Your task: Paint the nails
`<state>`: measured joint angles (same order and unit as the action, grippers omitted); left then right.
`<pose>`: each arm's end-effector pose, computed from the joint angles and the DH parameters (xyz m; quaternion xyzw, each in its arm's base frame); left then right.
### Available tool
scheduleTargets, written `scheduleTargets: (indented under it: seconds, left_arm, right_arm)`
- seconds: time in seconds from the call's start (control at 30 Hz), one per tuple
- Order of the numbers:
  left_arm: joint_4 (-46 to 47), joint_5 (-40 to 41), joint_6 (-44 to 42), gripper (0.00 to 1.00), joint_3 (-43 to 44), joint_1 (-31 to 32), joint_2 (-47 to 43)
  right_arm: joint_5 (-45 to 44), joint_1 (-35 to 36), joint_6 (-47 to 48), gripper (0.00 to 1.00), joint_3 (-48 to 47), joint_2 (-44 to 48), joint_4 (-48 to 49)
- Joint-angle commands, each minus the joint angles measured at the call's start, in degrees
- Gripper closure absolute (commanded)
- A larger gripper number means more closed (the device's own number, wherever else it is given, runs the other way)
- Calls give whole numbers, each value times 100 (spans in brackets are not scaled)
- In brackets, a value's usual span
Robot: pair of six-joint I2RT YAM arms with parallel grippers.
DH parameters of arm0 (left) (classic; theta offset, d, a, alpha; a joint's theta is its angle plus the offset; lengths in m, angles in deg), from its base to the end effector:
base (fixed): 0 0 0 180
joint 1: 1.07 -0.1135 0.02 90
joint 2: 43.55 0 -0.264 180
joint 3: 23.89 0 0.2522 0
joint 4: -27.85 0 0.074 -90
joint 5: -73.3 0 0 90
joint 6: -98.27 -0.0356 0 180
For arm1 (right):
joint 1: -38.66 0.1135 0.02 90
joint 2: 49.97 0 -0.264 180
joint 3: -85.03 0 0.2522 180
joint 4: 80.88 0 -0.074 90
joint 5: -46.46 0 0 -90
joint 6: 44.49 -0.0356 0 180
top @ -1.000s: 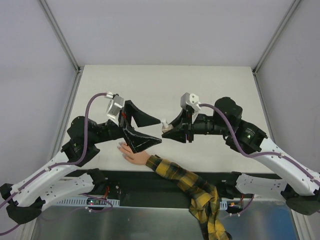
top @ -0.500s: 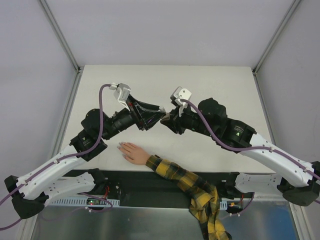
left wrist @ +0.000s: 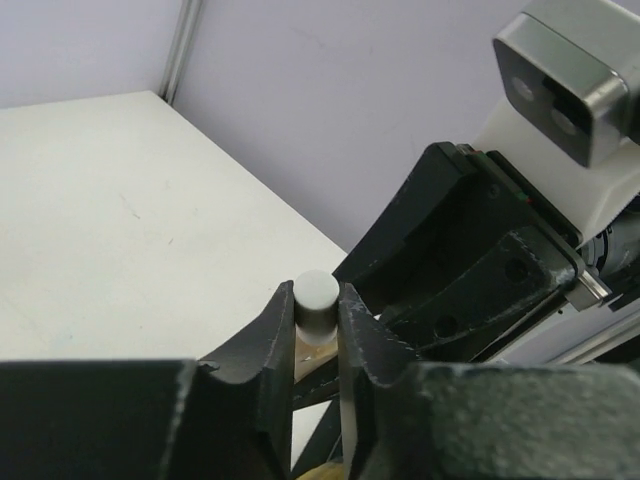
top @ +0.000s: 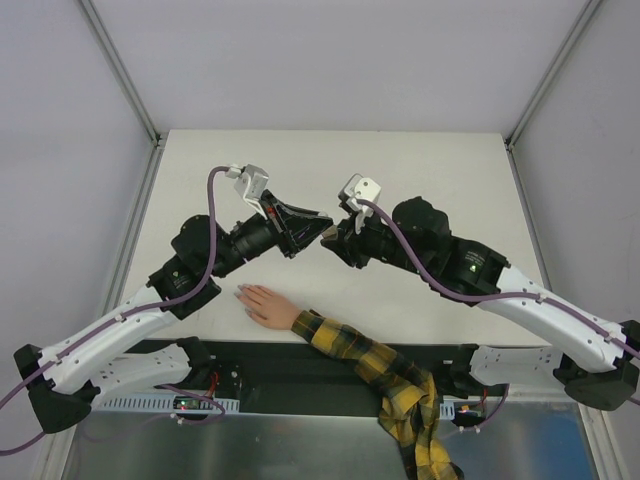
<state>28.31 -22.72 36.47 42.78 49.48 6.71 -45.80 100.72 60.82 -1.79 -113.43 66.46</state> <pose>0.1228 -0.1551 0.4195 0.1567 0.5755 -0.5330 0.6002 0.1145 0.2129 0.4320 -0.4663 0.6028 0.2430 0.6002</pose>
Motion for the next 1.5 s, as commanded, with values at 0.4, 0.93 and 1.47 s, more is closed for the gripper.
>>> scheduleTargets:
  seconds: [0.4, 0.93, 1.47]
  left_arm:
    - [2944, -4457, 684, 100, -948, -308, 54]
    - [549, -3153, -166, 39, 97, -317, 249]
    - [740, -355, -35, 42, -158, -317, 45]
  right_arm:
    - [6647, -493, -962, 100, 502, 957, 2074]
    - [4079, -827, 384, 100, 284, 1003, 71]
    - [1167, -739, 157, 100, 99, 458, 149]
